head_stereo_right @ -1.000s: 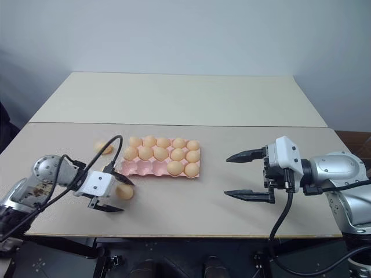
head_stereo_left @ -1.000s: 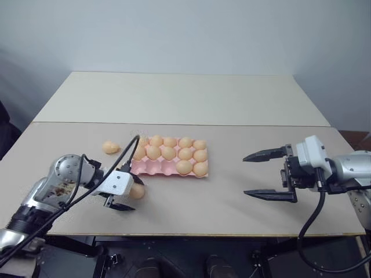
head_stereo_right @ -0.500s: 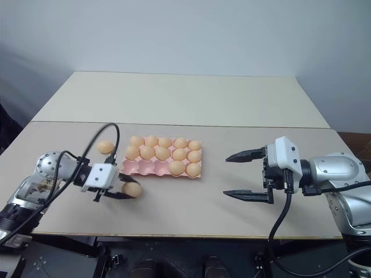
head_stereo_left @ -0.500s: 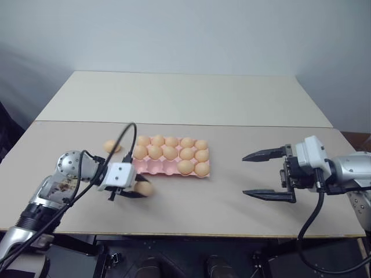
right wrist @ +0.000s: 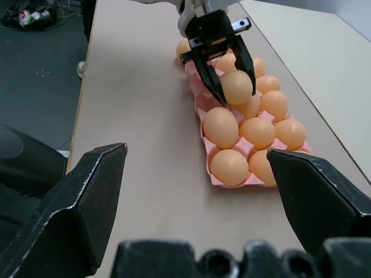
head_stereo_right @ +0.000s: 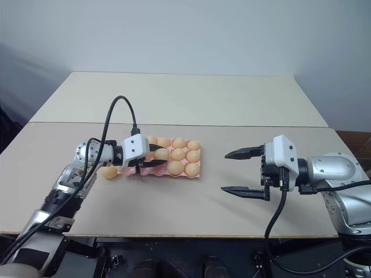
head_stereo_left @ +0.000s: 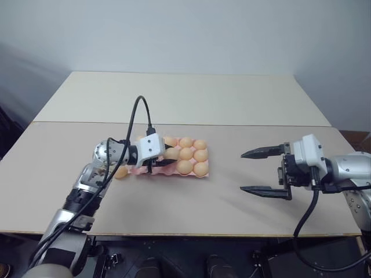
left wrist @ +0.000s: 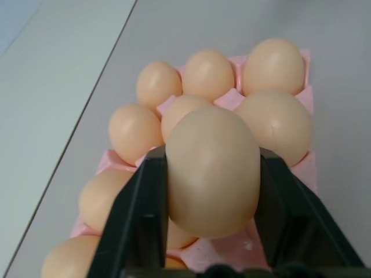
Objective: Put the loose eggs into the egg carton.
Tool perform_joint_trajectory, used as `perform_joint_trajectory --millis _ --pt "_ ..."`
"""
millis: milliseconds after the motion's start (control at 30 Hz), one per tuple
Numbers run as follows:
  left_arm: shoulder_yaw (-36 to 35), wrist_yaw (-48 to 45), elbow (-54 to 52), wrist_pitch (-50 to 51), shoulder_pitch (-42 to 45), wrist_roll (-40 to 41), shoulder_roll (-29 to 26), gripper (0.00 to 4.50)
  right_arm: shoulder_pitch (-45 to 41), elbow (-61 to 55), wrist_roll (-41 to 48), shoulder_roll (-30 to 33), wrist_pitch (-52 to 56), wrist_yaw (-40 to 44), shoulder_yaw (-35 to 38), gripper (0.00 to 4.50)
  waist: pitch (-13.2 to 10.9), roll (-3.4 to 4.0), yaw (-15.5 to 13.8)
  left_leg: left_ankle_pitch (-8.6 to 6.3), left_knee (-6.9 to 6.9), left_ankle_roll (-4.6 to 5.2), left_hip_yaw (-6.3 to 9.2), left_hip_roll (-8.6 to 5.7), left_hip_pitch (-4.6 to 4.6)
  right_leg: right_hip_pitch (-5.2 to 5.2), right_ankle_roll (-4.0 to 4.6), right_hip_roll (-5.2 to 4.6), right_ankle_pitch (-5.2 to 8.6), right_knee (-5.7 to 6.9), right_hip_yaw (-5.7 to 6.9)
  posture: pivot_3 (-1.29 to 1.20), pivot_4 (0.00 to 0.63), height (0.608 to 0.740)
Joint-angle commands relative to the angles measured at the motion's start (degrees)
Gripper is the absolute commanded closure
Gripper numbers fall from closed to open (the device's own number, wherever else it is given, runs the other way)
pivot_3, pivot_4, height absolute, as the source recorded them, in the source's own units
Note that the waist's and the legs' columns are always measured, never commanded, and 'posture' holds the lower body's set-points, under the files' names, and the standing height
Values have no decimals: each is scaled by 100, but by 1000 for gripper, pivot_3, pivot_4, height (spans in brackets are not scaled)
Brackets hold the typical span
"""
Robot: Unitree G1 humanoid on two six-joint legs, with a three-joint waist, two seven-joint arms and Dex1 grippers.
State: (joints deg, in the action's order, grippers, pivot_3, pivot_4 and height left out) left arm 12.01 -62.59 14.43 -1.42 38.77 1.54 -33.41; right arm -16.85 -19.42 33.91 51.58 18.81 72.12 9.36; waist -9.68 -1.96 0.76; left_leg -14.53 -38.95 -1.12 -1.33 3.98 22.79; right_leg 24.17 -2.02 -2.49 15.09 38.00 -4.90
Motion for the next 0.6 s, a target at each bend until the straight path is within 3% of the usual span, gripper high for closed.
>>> perform_joint_trajectory --millis 33,133,367,600 --pt "-131 -257 -202 -8 100 252 -102 1017 15 -199 42 39 -94 -74 164 0 0 0 -8 0 0 0 0 0 0 -1 0 0 0 0 0 0 150 740" --pt "-237 -363 -351 76 72 400 -210 26 29 -223 44 26 -91 -106 156 0 0 0 -8 0 0 0 0 0 1 0 0 0 0 -2 1 0 150 740" --pt "-601 -431 -606 112 -27 661 -562 9 -60 -153 14 -38 -133 -143 41 0 0 0 -1 0 0 0 0 0 -1 -1 0 0 0 0 1 0 150 740" --pt "-2111 -1102 -1012 1046 -834 2326 -1423 9 -60 -128 24 -70 -129 -118 15 0 0 1 39 0 2 0 0 3 1 6 0 0 0 1 1 0 150 740"
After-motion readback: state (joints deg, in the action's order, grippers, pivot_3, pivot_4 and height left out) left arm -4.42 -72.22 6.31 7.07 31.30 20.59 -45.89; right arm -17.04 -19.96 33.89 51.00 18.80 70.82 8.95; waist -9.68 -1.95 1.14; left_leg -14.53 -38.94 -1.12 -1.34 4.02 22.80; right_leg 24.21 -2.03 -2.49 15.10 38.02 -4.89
